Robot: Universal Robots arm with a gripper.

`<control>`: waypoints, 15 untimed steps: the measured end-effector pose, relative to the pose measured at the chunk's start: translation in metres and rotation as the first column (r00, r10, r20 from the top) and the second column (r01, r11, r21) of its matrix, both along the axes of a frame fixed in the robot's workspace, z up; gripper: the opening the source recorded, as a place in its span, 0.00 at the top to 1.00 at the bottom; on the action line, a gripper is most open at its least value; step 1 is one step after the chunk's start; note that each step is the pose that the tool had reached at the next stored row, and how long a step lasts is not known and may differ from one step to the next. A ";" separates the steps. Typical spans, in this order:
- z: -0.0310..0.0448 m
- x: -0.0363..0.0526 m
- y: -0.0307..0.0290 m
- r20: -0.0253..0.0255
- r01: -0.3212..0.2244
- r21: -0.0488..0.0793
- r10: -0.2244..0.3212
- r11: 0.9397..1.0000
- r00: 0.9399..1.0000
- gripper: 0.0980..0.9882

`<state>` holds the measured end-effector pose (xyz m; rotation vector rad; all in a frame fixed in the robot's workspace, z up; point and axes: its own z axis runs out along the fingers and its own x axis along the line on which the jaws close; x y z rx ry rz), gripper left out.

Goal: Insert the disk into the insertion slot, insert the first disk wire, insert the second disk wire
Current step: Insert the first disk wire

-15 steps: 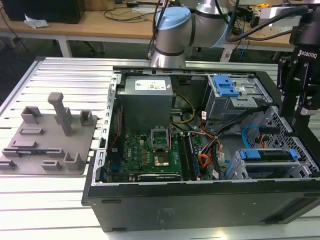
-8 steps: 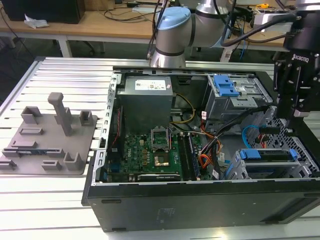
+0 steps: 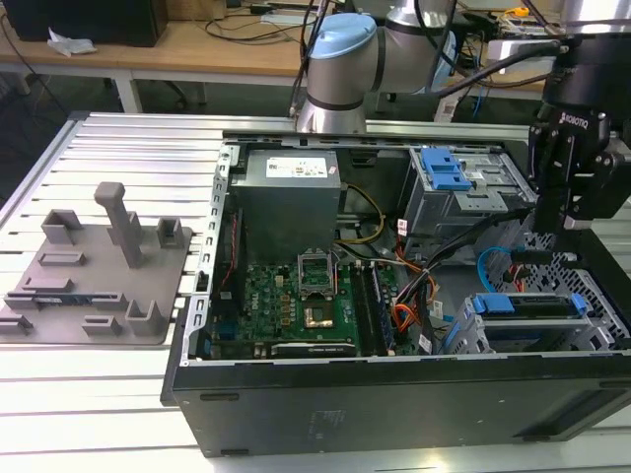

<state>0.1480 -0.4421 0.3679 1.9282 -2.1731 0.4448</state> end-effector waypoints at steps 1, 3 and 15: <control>-0.0029 -0.0001 -0.0002 0.001 0.007 0.000 -0.007 1.000 1.000 0.58; -0.0066 -0.0001 -0.0002 0.001 0.019 0.000 -0.019 1.000 1.000 0.58; -0.0130 -0.0003 0.0022 0.021 0.048 -0.004 -0.048 0.999 0.999 0.58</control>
